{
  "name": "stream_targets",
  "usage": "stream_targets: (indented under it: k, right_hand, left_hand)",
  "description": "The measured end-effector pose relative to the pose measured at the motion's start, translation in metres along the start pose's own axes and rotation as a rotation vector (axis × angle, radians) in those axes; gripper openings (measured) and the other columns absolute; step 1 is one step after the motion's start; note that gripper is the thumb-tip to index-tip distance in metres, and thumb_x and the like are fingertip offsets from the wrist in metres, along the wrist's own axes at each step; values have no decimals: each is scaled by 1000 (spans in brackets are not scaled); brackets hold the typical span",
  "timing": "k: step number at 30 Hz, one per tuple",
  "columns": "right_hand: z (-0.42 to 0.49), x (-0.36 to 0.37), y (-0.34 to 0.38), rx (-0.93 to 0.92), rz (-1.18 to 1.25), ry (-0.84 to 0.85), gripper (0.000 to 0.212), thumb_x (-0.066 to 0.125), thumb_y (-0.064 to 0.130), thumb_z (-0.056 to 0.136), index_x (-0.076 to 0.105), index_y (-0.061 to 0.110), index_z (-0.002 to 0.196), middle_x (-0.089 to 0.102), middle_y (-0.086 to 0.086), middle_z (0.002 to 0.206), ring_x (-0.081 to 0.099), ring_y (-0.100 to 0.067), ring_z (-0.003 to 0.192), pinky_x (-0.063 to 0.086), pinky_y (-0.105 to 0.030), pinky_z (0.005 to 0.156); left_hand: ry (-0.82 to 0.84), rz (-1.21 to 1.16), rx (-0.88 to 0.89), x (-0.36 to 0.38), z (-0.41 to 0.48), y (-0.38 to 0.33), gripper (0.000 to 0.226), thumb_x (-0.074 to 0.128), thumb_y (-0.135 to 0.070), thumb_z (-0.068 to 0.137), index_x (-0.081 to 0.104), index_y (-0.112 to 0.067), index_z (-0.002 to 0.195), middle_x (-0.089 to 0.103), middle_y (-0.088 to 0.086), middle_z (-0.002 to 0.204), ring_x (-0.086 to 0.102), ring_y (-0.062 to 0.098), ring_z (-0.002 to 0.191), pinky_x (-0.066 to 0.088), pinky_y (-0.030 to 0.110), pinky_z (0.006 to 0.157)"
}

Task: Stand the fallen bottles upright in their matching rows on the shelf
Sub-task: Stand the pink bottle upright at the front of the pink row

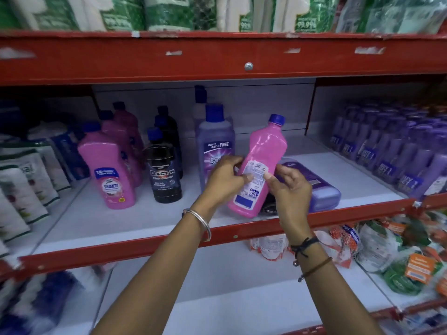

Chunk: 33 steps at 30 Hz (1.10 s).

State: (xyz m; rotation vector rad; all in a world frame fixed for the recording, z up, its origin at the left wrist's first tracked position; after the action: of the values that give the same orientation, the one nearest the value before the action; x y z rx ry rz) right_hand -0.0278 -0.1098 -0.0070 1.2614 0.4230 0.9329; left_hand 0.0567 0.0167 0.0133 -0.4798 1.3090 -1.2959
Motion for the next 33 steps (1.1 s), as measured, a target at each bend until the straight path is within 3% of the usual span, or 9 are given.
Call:
stream_targets:
  k: [2, 5, 11, 18, 21, 28, 30, 33]
  right_hand:
    - [-15, 14, 4, -24, 6, 50, 31, 70, 4, 78, 63, 2, 109, 71, -13, 107, 71, -19, 91, 59, -36, 82]
    - [-42, 43, 6, -68, 15, 130, 28, 70, 4, 79, 63, 7, 106, 70, -7, 102, 70, -6, 81, 58, -22, 72]
    - [-81, 109, 6, -130, 26, 265, 27, 70, 4, 78, 60, 22, 95, 68, -7, 106, 69, -24, 93, 56, -41, 85]
    - [-116, 192, -4, -152, 44, 459, 28, 69, 5, 79, 56, 27, 90, 68, 0, 97, 68, -12, 83, 58, -36, 74]
    - [-122, 216, -11, -127, 56, 513, 28, 67, 4, 81, 55, 26, 94, 68, -6, 102, 69, -17, 89, 58, -36, 78]
    - [-130, 248, -31, -137, 25, 556, 26, 66, 8, 82, 57, 21, 102, 67, -10, 111, 66, -24, 102, 54, -38, 90]
    - [-130, 251, -35, -141, -8, 506, 25, 68, 12, 82, 58, 14, 105, 67, -11, 110, 66, -20, 98, 55, -30, 85]
    - [-130, 250, -39, -166, -96, 353, 23, 70, 18, 80, 59, 8, 97, 66, -6, 95, 62, -14, 84, 51, -10, 70]
  left_hand:
    - [-29, -66, 7, -19, -16, 4, 36, 73, -16, 71, 59, -26, 103, 65, 9, 109, 67, 27, 95, 56, 49, 87]
    - [-92, -71, 19, -54, -43, 14, 45, 73, -11, 71, 58, -18, 113, 63, 15, 115, 64, 22, 96, 55, 42, 89]
    - [-203, -125, 51, -124, -89, 30, 43, 70, -3, 77, 54, -12, 115, 64, 10, 111, 63, 12, 89, 54, 26, 79]
    - [-362, -125, 25, -204, -127, 67, 45, 70, -3, 76, 55, -10, 117, 66, 6, 106, 65, 15, 90, 56, 29, 80]
    - [-413, -77, 19, -222, -134, 78, 46, 70, -4, 77, 54, -12, 119, 63, 0, 106, 60, 4, 87, 52, 10, 67]
    - [-450, -70, 13, -244, -142, 101, 45, 69, -9, 79, 50, -13, 119, 59, -6, 106, 56, -2, 89, 46, 6, 65]
    - [-450, -62, 31, -248, -142, 105, 37, 65, -11, 84, 51, -13, 118, 58, -9, 103, 57, -1, 90, 47, 7, 67]
    - [-460, -81, 42, -251, -142, 112, 22, 48, -8, 93, 53, -16, 114, 61, -7, 104, 60, 7, 93, 51, 23, 79]
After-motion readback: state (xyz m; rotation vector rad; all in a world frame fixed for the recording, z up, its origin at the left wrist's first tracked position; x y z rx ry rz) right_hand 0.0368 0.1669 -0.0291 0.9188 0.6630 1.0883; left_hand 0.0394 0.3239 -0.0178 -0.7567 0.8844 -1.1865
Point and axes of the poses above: each hand's wrist, its own z-axis towards the middle knuckle, its own x-axis out of the palm, y = z × x, the point moved 3 cm from there along z, towards the middle knuckle
